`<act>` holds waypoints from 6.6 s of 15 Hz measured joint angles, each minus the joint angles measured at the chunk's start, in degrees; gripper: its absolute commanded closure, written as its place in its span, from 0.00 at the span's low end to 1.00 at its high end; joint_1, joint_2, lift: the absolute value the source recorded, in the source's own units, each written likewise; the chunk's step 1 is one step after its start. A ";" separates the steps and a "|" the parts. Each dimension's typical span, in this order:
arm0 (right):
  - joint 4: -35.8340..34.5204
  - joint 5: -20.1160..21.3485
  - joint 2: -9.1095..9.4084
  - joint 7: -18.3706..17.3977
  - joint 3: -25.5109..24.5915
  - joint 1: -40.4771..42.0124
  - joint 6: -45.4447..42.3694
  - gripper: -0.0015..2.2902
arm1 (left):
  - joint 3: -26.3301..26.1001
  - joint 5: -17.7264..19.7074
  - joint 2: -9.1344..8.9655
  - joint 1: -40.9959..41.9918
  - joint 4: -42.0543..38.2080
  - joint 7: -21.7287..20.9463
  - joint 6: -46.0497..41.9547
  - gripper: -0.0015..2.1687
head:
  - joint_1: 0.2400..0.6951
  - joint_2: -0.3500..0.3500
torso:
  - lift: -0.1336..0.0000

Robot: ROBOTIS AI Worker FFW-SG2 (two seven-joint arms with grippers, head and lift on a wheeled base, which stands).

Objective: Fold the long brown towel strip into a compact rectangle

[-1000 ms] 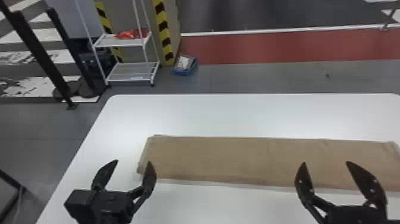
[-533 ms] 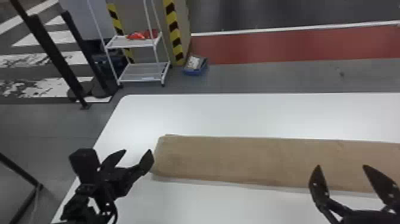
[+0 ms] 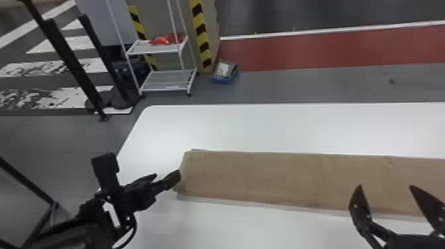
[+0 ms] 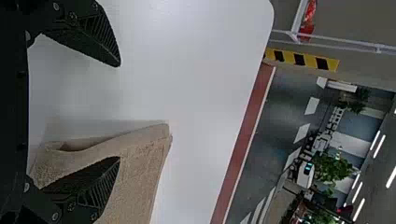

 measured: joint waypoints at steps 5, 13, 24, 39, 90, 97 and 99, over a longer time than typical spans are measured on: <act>0.89 0.00 0.00 0.00 0.02 -0.75 0.00 0.04 | -3.40 -0.35 0.00 -0.57 0.06 -0.29 2.64 0.13 | 1.00 0.74 | 0.17; 2.59 -0.58 0.00 0.00 -0.07 -2.11 0.00 0.04 | -6.55 -5.02 0.00 -2.03 -0.08 -5.33 7.95 0.99 | 1.00 0.66 | 0.17; 4.75 -1.97 0.00 0.00 -0.76 -3.69 0.02 0.04 | 1.88 -7.69 0.02 -4.93 -1.55 -13.12 11.89 0.99 | 1.00 0.74 | 0.18; 4.39 -4.55 0.01 -0.80 -4.99 -3.58 0.00 0.05 | -10.49 -11.17 0.13 -9.41 -28.01 -6.97 41.04 0.99 | 1.00 0.53 | 0.18; 16.37 1.11 0.09 1.94 11.98 -16.27 15.07 0.15 | -16.65 -1.27 0.09 17.60 -8.39 10.50 -37.95 0.04 | 1.00 0.84 | 0.18; 16.82 1.08 0.09 1.94 12.96 -17.36 16.78 0.25 | -16.65 -1.27 0.09 17.44 -7.85 10.21 -37.94 0.04 | 1.00 0.85 | 0.18; 16.68 1.07 0.09 1.94 13.21 -17.50 16.72 0.31 | -16.65 -1.27 0.09 17.44 -7.85 10.20 -37.88 0.04 | 1.00 0.85 | 0.18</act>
